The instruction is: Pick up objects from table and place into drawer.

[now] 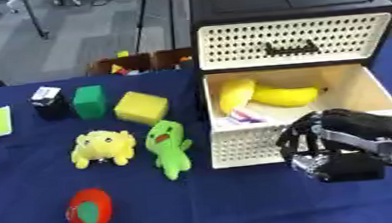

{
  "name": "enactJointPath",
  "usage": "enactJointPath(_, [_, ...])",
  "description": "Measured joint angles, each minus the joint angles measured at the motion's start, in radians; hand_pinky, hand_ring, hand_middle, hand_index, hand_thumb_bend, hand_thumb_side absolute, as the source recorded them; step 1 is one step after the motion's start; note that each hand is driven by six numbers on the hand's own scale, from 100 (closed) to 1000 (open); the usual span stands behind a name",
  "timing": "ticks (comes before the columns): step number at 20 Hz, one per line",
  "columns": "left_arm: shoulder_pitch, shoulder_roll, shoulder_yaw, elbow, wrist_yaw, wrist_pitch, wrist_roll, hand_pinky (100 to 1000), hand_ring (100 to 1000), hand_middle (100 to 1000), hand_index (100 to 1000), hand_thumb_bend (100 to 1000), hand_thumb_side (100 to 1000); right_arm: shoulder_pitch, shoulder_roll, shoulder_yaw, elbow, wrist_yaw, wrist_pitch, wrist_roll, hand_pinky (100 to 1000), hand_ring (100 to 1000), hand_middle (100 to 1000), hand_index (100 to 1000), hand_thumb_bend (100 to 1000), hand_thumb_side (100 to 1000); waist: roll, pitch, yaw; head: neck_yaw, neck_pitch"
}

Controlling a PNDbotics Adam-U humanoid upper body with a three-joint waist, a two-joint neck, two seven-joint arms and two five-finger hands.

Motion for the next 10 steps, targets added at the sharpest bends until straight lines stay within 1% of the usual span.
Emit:
enactJointPath(3, [0.0, -0.005, 0.0, 0.0, 0.002, -0.002, -0.001, 332, 543, 563, 810, 367, 786, -0.005, 0.0, 0.001, 0.0, 0.0, 0.012, 0.007, 333, 548, 649, 827, 100, 1000, 0.0, 0.003, 0.004, -0.004, 0.0])
enactJointPath(7, [0.003, -0.008, 0.0, 0.0, 0.005, -0.004, -0.003, 332, 543, 563, 810, 361, 786, -0.008, 0.001, 0.001, 0.0, 0.001, 0.037, 0.006, 392, 589, 663, 829, 100, 1000, 0.0, 0.007, 0.01, -0.012, -0.008])
enactJointPath(10, [0.004, -0.008, 0.0, 0.0, 0.008, -0.006, -0.005, 332, 542, 562, 810, 357, 786, 0.001, 0.002, -0.003, 0.0, 0.003, 0.049, -0.006, 410, 604, 679, 827, 100, 1000, 0.0, 0.012, 0.013, -0.017, -0.012])
